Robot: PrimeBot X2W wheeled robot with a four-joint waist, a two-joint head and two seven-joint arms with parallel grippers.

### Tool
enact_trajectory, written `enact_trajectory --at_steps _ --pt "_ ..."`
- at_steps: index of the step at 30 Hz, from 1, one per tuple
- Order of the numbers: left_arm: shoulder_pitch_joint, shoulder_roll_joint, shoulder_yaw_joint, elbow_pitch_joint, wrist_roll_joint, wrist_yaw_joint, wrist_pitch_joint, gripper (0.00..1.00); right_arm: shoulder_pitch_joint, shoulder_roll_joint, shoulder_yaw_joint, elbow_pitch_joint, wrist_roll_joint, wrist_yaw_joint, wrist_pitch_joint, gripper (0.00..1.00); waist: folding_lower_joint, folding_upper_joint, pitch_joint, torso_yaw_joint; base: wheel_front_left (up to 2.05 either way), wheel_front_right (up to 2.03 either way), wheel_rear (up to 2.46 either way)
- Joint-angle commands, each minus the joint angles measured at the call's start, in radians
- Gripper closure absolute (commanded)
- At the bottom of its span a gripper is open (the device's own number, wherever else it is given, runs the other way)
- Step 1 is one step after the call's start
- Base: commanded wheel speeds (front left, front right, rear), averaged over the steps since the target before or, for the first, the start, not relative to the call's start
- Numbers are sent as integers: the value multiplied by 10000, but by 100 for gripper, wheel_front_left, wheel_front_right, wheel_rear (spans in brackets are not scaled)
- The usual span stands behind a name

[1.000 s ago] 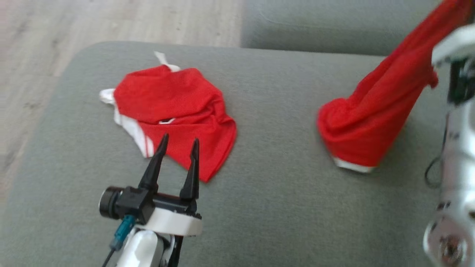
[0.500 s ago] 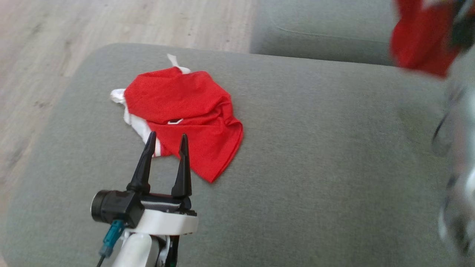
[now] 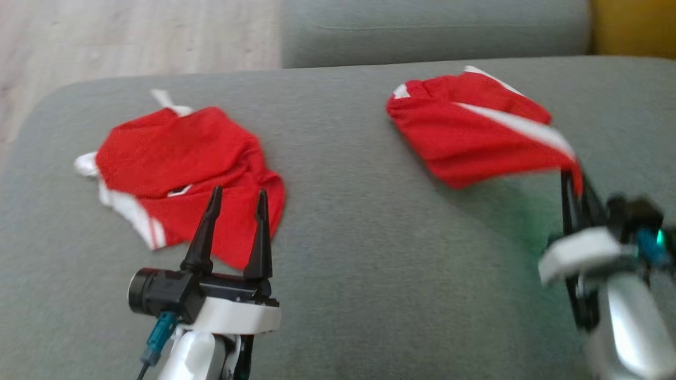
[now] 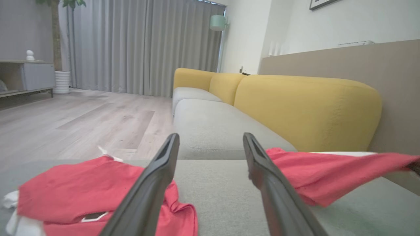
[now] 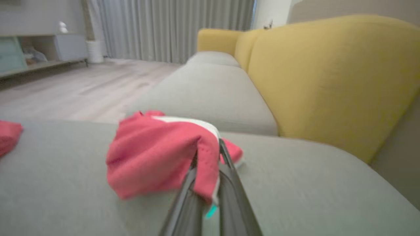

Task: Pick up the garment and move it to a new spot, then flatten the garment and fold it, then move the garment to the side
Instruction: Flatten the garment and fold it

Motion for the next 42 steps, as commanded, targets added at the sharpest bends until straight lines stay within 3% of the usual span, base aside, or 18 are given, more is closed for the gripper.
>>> enact_trajectory --at_steps 1,6,10,11,12,13,20,29,35,42 --pt "-500 -16 367 -295 81 -40 -80 0 110 109 225 -569 -112 -7 144 100 0 -1 136 -436 0 0 0" --pt "-710 -16 349 -229 154 -133 -80 0 1891 224 205 -1710 -475 -7 940 100 0 -1 283 -1062 0 0 0" --pt "-831 -16 304 -116 182 -181 -80 0 2709 197 200 -1892 -955 -7 1561 100 0 -1 307 -1416 0 0 0" --pt "-857 -16 284 -89 178 -190 -80 0 2830 186 114 -1896 -1149 -7 1703 96 0 -1 310 -1472 0 0 0" --pt "-876 -16 274 -68 178 -192 -80 0 2900 193 -48 -1909 -1299 -7 1799 21 0 -1 312 -1542 0 0 0" --pt "-891 -16 255 -16 177 -197 -80 0 2964 221 -261 -1953 -1548 -7 1888 0 0 -1 291 -1638 0 0 0" --pt "-912 -16 188 109 198 -210 -80 0 2666 327 -430 -2806 -1139 -7 958 0 0 -1 278 -1738 0 0 0" --pt "-1019 -16 106 160 212 -250 -80 0 2221 334 790 -3835 442 -7 -285 0 0 -1 389 -1371 0 0 0" --pt "-1097 -16 -11 143 206 -240 -80 0 1713 335 1179 -3282 387 -7 -408 0 0 -1 613 -967 0 0 0" --pt "-1329 -16 -193 147 117 -193 -80 0 262 336 1172 -1528 -1144 -7 73 0 0 -1 1124 -212 0 0 0"
